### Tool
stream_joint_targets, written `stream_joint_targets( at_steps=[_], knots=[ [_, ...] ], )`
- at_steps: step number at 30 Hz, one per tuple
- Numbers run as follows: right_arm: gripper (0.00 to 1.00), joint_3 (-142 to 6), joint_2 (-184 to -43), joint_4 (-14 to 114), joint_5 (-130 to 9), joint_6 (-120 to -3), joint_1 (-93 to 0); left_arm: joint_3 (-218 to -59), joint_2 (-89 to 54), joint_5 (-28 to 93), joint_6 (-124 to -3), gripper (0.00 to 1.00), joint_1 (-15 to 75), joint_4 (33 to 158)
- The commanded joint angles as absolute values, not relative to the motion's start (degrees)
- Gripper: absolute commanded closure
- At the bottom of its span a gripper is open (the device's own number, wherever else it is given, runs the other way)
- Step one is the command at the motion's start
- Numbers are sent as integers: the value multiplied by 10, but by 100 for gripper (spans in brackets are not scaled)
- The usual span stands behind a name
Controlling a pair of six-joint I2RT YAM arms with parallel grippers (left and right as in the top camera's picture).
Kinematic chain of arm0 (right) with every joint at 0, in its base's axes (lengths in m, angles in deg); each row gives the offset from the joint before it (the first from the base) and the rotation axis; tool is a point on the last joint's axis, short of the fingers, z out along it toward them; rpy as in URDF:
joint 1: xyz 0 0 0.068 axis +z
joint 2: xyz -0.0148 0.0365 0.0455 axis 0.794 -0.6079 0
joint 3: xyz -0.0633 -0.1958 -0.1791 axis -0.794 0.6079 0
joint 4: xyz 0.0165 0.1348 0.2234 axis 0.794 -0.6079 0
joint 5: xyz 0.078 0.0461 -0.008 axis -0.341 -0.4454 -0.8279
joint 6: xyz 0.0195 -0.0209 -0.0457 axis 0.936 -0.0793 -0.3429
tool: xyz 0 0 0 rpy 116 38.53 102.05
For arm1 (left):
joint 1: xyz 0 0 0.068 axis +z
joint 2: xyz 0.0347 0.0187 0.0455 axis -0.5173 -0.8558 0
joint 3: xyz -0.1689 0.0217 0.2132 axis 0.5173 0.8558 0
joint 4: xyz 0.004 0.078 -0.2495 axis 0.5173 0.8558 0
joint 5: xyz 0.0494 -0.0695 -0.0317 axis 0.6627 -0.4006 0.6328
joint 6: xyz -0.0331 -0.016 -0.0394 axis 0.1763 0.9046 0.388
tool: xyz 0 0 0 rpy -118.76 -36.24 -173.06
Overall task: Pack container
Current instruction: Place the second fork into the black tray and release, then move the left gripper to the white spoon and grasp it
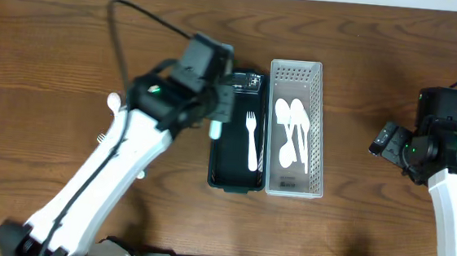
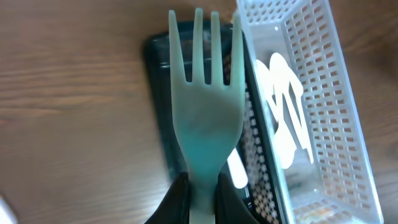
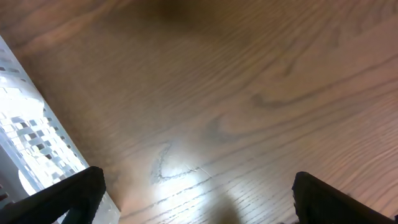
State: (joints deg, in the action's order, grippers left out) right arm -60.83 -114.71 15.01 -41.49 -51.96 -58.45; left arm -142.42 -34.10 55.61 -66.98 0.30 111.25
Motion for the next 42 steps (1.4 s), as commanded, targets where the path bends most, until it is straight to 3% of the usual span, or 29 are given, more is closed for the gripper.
stream_joint_targets(
  at_steps=[1,11,13,14,18,27,34,42],
  knots=[
    [1,-606,-1146,150,-424,-536,-590,-1421,-398,562,-627,94,-16,1096],
    [1,-606,-1146,150,-425,-536,-590,-1421,-545,562,-615,93,-53,1080],
    [1,-606,-1146,150,-425,-536,-590,-1421,-558,562,-615,83,-55,1080],
    [1,-606,-1146,150,-425,-536,-590,-1421,-562,562,-615,73,-55,1081],
    [1,-606,-1146,150,-425,-536,-590,-1421,-558,563,-622,60,-55,1082],
    [1,-606,-1146,150,-425,-541,-590,-1423,-423,660,-643,48,-33,1104],
    [1,-606,-1146,150,-429,-541,-590,-1423,-302,696,-660,31,111,1135],
    [1,-606,-1146,150,-430,-541,-589,-1422,-356,689,-712,20,306,1130]
  ],
)
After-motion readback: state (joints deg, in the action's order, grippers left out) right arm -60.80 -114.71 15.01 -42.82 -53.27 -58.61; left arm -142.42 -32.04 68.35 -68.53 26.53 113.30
